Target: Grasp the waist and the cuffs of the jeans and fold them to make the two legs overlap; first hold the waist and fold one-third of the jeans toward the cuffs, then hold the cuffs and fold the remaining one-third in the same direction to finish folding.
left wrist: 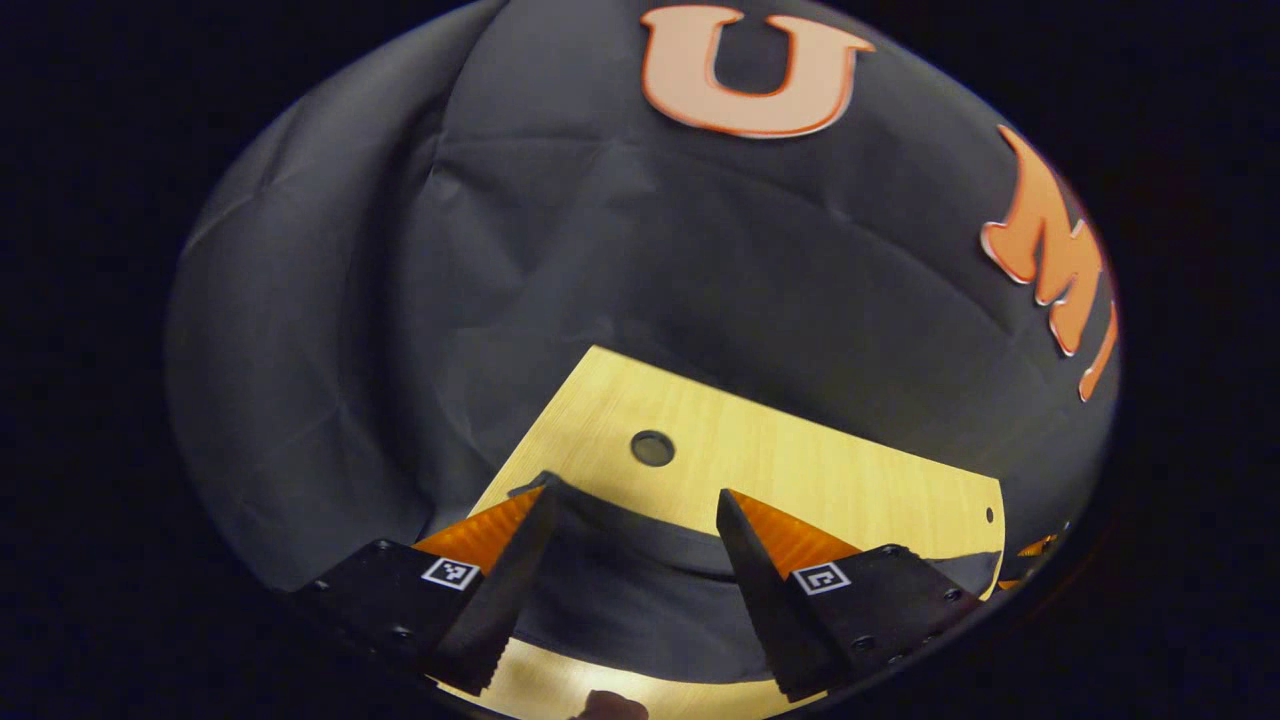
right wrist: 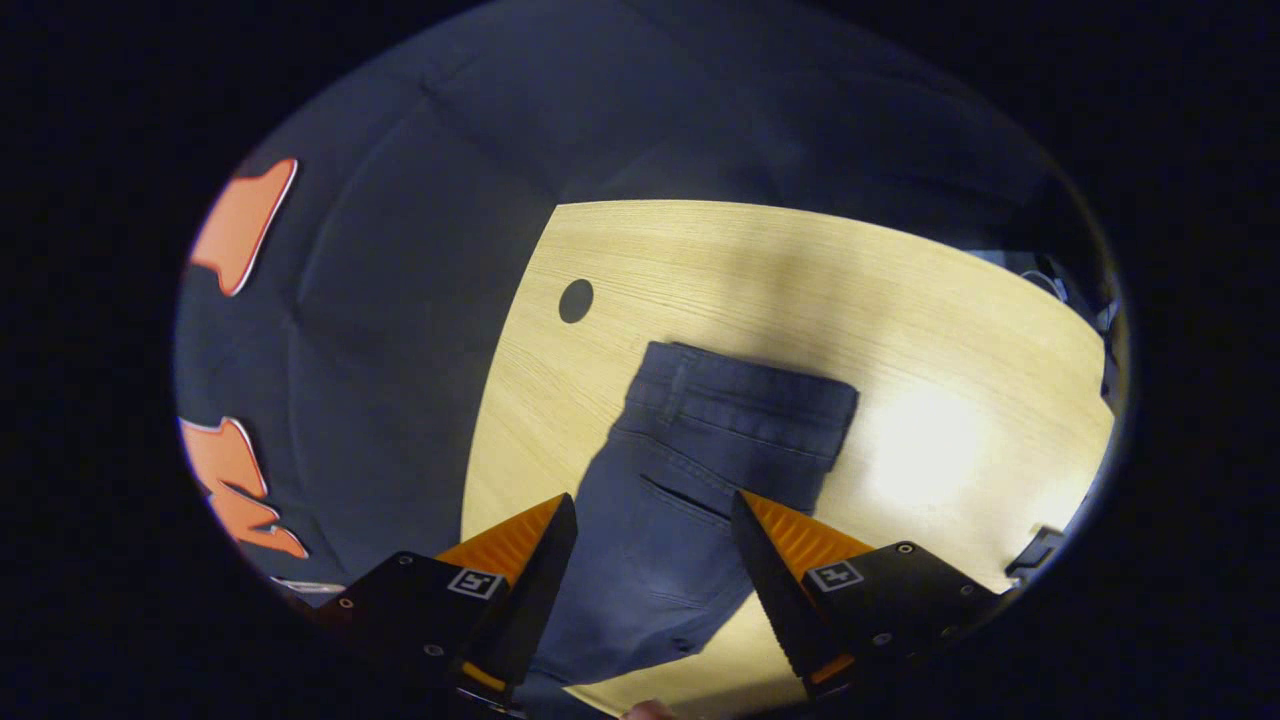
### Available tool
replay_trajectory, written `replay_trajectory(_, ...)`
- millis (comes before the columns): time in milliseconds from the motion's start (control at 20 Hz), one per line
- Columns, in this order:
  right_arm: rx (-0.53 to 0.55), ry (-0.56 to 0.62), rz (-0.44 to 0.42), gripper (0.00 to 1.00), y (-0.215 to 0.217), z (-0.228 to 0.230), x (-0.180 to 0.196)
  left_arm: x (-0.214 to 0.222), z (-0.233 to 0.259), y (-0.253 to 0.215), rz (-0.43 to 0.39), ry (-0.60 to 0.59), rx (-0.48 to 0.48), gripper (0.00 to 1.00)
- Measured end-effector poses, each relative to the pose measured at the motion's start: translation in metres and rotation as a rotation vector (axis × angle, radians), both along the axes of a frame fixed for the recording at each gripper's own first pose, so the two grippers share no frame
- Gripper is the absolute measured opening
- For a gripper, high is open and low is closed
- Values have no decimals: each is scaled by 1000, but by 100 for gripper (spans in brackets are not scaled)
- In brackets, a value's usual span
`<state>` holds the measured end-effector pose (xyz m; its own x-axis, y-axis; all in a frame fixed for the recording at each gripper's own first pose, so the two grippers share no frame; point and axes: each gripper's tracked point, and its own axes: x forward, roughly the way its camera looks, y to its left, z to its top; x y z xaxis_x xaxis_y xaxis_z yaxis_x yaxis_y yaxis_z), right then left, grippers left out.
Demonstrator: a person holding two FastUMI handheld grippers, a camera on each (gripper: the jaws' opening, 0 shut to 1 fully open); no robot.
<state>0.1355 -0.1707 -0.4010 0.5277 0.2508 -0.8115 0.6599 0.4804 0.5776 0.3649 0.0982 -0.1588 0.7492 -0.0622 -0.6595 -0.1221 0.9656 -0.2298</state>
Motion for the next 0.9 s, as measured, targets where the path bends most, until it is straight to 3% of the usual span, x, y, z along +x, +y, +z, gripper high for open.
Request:
replay_trajectory(150, -84, 34, 49, 97, -3, -19, -24, -14, 41, -22, -22, -112, 19, 98)
replay_trajectory(350, -110, 76, 72, 98, 0, -42, -41, -34, 93, -60, -65, -252, 60, 97)
replay_trajectory(550, -145, 69, 69, 97, -6, -55, -38, -55, 136, -90, -77, -370, 155, 97)
replay_trajectory(800, -227, 24, 66, 98, -19, -62, -26, -97, 178, -124, -106, -469, 164, 94)
replay_trajectory(900, -219, 31, 64, 98, -19, -69, -24, -110, 191, -143, -118, -500, 158, 97)
